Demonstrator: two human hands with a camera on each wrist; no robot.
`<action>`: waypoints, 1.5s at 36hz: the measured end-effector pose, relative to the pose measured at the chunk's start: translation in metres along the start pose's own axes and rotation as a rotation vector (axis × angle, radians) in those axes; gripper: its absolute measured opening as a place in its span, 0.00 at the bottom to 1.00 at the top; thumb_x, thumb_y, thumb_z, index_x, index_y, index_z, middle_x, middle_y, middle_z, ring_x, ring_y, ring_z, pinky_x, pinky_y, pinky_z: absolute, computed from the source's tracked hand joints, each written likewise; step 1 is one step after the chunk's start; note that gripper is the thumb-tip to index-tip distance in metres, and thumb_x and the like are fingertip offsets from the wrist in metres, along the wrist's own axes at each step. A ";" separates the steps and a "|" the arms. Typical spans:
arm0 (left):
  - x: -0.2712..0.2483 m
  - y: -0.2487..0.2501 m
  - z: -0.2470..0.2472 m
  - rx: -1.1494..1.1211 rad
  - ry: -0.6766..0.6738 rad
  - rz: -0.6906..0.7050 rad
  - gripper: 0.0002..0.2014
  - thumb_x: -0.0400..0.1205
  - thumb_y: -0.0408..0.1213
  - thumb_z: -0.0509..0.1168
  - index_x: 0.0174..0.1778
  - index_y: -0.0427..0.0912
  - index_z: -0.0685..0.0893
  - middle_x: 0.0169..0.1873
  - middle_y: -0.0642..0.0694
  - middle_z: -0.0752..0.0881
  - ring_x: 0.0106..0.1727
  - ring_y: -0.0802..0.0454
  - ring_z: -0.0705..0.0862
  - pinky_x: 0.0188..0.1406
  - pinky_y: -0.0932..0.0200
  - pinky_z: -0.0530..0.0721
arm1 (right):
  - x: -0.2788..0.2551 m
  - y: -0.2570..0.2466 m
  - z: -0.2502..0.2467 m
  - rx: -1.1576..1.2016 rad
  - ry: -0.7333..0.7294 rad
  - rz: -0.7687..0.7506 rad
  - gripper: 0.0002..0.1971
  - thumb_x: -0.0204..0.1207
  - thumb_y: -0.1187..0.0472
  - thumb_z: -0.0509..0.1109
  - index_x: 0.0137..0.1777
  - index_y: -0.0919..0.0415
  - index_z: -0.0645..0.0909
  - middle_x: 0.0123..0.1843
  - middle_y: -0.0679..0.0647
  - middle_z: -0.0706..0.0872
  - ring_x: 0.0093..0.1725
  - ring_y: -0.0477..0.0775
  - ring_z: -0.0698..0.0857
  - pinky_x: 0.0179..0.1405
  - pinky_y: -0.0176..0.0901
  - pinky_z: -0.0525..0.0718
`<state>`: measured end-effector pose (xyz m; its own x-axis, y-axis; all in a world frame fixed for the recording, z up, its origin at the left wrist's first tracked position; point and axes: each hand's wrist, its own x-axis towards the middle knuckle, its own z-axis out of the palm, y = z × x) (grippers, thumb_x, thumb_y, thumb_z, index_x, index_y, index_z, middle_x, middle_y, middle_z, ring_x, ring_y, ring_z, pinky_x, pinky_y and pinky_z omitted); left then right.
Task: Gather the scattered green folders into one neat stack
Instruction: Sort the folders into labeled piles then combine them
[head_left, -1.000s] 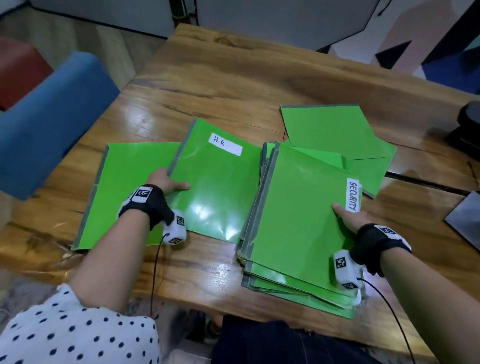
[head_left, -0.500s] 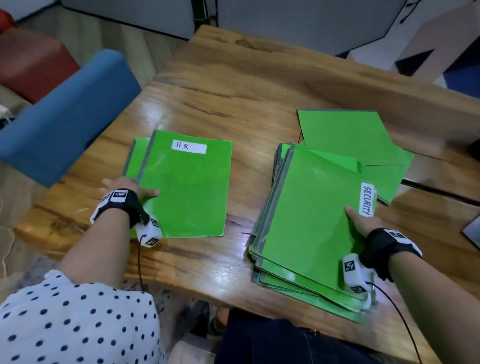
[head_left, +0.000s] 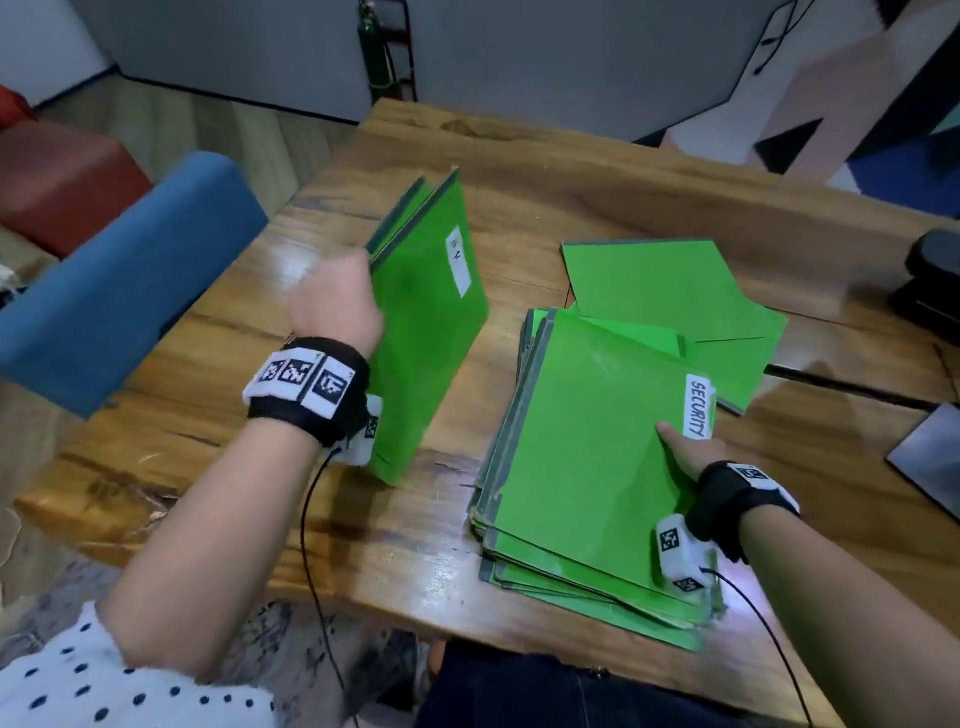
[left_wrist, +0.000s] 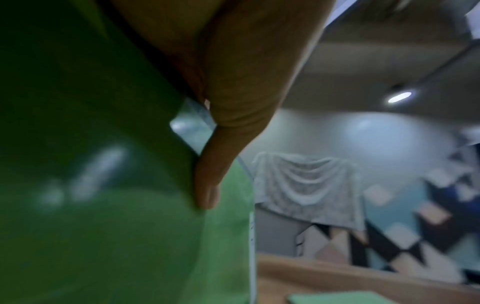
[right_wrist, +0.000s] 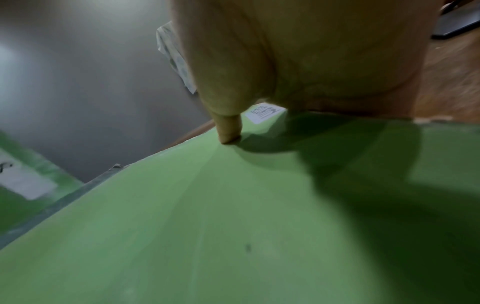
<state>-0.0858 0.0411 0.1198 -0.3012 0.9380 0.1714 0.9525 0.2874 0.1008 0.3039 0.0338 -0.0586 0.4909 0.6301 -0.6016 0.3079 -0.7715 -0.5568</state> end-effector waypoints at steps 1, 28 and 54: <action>-0.003 0.015 -0.011 0.021 0.024 0.074 0.14 0.75 0.27 0.68 0.56 0.39 0.79 0.48 0.34 0.85 0.50 0.33 0.85 0.38 0.48 0.77 | 0.000 0.000 -0.001 -0.014 -0.009 -0.003 0.33 0.74 0.44 0.71 0.67 0.70 0.71 0.48 0.61 0.80 0.37 0.57 0.79 0.25 0.41 0.74; -0.100 0.089 0.114 -0.759 -0.593 -0.243 0.35 0.68 0.32 0.79 0.68 0.39 0.69 0.58 0.40 0.82 0.53 0.44 0.82 0.56 0.53 0.80 | -0.023 0.002 -0.031 0.180 -0.304 -0.071 0.38 0.81 0.33 0.44 0.83 0.59 0.55 0.83 0.62 0.60 0.80 0.61 0.62 0.79 0.55 0.59; -0.097 0.106 0.115 -0.884 -1.010 -0.506 0.50 0.66 0.56 0.78 0.78 0.34 0.65 0.75 0.35 0.71 0.73 0.38 0.72 0.74 0.46 0.70 | -0.027 0.012 -0.005 0.058 0.129 -0.171 0.32 0.60 0.28 0.72 0.31 0.57 0.67 0.27 0.50 0.71 0.24 0.49 0.68 0.22 0.36 0.66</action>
<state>0.0499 0.0034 0.0009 -0.0757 0.6141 -0.7856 0.3016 0.7650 0.5690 0.2980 0.0074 -0.0464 0.5369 0.7321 -0.4193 0.3504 -0.6456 -0.6786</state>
